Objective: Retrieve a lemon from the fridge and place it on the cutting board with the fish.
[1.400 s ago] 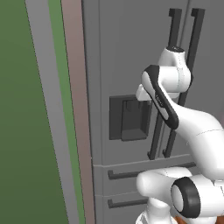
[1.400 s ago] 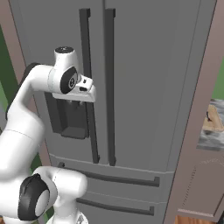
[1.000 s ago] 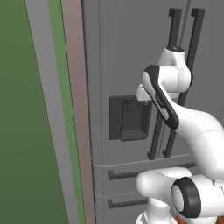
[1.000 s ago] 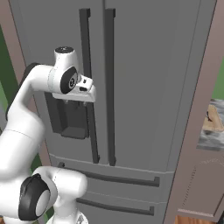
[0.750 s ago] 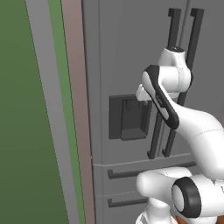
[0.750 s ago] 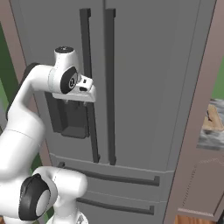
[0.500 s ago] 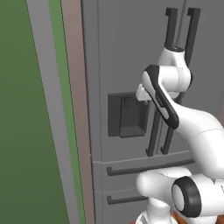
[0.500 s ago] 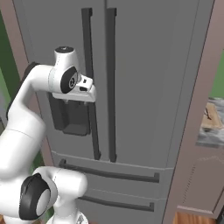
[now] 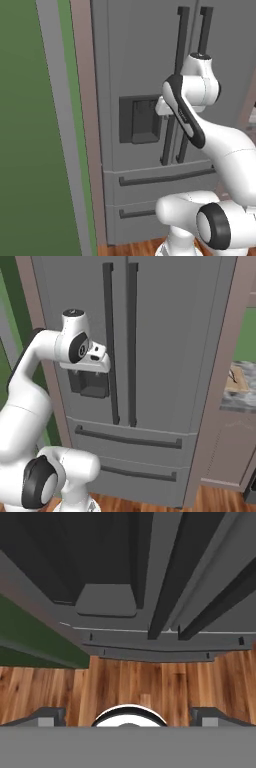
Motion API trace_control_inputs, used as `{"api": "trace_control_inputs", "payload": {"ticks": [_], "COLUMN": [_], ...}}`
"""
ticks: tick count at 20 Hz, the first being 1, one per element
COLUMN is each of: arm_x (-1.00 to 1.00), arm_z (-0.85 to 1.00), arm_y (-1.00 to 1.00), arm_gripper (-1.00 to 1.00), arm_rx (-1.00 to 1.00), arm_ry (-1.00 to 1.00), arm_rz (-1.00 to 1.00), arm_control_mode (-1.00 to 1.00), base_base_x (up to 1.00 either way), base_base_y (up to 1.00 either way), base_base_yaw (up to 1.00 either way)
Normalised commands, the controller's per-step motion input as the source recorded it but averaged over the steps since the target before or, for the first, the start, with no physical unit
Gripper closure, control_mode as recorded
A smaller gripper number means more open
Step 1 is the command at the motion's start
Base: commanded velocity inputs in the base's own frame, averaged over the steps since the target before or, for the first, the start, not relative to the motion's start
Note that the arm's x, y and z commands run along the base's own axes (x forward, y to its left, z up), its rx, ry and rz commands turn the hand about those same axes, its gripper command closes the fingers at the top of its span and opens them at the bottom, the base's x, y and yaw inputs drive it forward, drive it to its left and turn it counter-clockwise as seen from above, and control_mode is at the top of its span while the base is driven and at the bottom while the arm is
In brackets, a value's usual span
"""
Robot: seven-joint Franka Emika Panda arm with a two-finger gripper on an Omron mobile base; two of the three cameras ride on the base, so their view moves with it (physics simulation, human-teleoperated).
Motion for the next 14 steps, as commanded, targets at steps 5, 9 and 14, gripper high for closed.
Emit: {"api": "trace_control_inputs", "payload": {"ticks": [5,9,14], "arm_x": [0.00,0.00,0.00], "arm_z": [0.00,0.00,0.00], "arm_y": [0.00,0.00,0.00], "arm_gripper": [-1.00,-1.00,-1.00], "arm_rx": [0.00,0.00,0.00], "arm_ry": [0.00,0.00,0.00], "arm_rz": [0.00,0.00,0.00], "arm_control_mode": [1.00,1.00,1.00], "base_base_x": [-0.01,-0.07,0.00], "base_base_y": [-0.41,-0.64,-0.11], "base_base_yaw": [0.00,0.00,-0.06]}}
